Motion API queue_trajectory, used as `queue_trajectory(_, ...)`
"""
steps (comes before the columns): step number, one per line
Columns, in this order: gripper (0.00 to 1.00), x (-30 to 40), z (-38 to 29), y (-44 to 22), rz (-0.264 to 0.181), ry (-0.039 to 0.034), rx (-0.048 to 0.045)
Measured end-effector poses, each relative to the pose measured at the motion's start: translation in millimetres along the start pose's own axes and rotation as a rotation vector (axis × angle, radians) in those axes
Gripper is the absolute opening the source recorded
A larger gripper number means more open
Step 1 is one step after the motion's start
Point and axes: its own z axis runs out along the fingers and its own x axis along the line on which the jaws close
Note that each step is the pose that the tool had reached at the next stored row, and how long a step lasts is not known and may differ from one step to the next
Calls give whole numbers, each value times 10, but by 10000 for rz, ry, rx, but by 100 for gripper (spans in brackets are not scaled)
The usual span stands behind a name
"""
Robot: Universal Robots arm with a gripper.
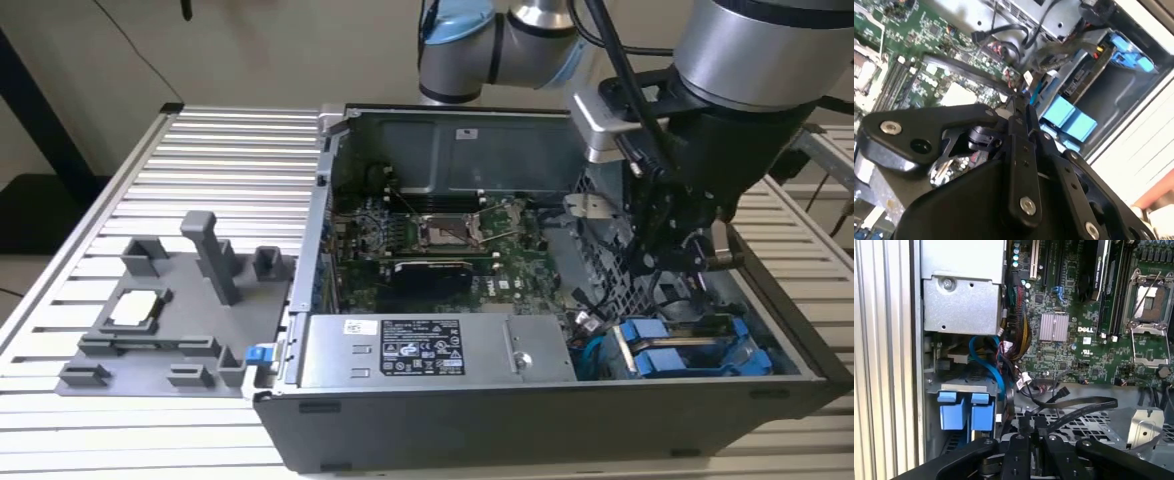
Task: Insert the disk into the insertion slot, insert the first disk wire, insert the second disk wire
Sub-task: 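Insert the second disk wire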
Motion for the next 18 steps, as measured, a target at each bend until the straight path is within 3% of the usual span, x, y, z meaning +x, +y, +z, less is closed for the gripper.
queue_trajectory(5,16,180,24,-33,7,-51,-19)
queue_trajectory(16,16,369,170,-289,25,-146,-83)
queue_trajectory(18,16,384,200,-335,31,-195,-81)
